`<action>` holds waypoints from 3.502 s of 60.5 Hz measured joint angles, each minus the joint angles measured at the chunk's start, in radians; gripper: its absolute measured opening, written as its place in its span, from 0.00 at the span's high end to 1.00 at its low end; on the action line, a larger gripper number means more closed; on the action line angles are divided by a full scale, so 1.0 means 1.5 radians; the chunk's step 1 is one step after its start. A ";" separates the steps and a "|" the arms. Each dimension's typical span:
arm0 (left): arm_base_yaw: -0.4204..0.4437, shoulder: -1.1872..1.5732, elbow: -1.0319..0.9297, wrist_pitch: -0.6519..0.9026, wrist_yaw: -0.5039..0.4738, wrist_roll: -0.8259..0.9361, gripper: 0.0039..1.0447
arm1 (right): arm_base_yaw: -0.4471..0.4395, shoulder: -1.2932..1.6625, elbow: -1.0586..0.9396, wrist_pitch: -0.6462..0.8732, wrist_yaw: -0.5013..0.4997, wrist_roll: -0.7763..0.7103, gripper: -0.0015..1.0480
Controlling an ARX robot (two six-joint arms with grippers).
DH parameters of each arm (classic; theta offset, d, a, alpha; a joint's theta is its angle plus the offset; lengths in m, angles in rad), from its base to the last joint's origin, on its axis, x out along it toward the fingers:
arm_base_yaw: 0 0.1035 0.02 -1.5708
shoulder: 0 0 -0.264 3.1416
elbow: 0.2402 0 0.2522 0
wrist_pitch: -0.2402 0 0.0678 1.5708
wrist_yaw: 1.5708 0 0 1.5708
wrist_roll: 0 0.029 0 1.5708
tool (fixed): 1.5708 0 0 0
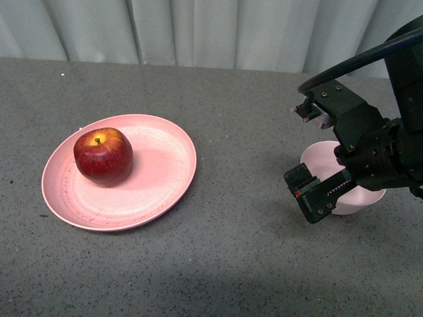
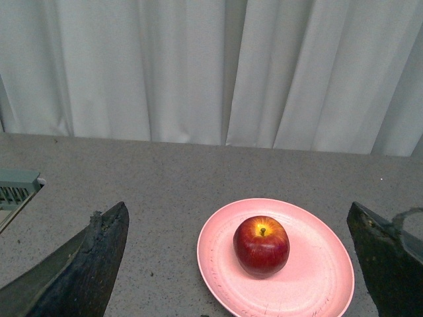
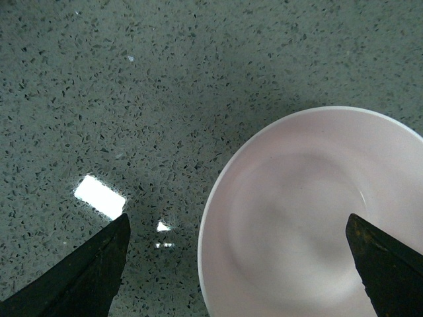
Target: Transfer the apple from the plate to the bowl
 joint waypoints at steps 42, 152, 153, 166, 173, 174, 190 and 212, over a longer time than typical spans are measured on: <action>0.000 0.000 0.000 0.000 0.000 0.000 0.06 | 0.001 0.049 0.062 -0.080 0.006 0.007 0.95; 0.000 0.000 0.000 0.000 0.000 0.000 0.06 | 0.124 0.051 0.108 0.055 -0.181 0.116 0.45; 0.000 0.000 0.000 0.000 0.000 0.000 0.06 | 0.121 0.044 0.099 0.067 -0.179 0.120 0.41; 0.000 0.000 0.000 0.000 0.000 0.000 0.06 | 0.083 -0.066 -0.013 0.237 -0.078 0.161 0.07; 0.000 0.000 0.000 0.000 0.000 0.000 0.06 | 0.054 -0.135 -0.087 0.302 -0.018 0.181 0.09; 0.000 0.000 0.000 0.000 0.000 0.000 0.06 | 0.052 -0.141 -0.094 0.306 -0.014 0.182 0.09; 0.000 0.000 0.000 0.000 0.001 0.000 0.06 | -0.002 -0.286 -0.280 0.508 0.135 0.199 0.21; 0.000 0.000 0.000 0.000 -0.001 0.000 0.06 | -0.091 -0.503 -0.469 0.589 0.155 0.197 0.89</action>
